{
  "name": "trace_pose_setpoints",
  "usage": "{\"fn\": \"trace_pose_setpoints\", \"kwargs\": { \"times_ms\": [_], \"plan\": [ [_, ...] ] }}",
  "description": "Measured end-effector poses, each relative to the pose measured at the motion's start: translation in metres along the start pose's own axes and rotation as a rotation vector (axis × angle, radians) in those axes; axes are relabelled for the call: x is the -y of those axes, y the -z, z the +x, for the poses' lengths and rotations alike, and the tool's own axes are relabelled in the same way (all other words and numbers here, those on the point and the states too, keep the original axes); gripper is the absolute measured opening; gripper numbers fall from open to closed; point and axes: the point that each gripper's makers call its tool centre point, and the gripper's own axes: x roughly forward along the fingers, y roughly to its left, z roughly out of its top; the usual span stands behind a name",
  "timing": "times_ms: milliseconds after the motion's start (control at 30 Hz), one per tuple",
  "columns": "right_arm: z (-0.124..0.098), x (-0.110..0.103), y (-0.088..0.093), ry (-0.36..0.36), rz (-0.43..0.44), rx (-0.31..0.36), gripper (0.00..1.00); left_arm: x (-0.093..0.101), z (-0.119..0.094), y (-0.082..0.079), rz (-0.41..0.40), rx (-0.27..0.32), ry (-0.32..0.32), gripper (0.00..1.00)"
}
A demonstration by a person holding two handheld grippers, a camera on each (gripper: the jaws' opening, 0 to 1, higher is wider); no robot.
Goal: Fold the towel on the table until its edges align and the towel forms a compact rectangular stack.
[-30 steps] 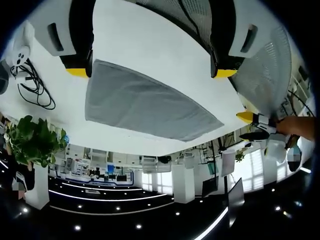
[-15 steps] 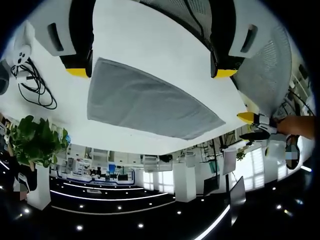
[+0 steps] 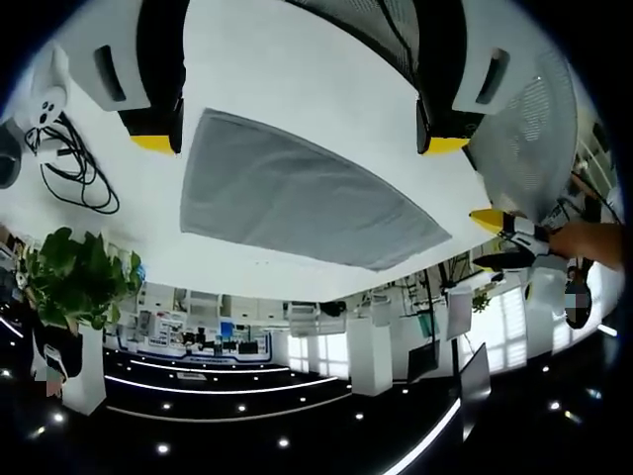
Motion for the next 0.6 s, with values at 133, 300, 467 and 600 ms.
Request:
{"fn": "trace_pose_setpoints", "kwargs": {
  "times_ms": [133, 300, 467, 600],
  "plan": [
    [-0.001, 0.003, 0.000, 0.020, 0.006, -0.001, 0.99, 0.003, 0.003, -0.003, 0.003, 0.005, 0.021, 0.99],
    [0.001, 0.000, -0.001, 0.037, 0.006, -0.020, 0.99, -0.001, 0.006, 0.001, 0.006, -0.004, 0.036, 0.99],
    [0.004, -0.007, -0.007, 0.046, -0.004, -0.027, 0.98, -0.016, 0.007, 0.011, -0.016, -0.022, 0.034, 0.99],
    [0.012, -0.006, -0.009, 0.053, -0.009, -0.033, 0.98, -0.022, 0.008, 0.018, -0.024, -0.029, 0.040, 0.99]
  ]
}}
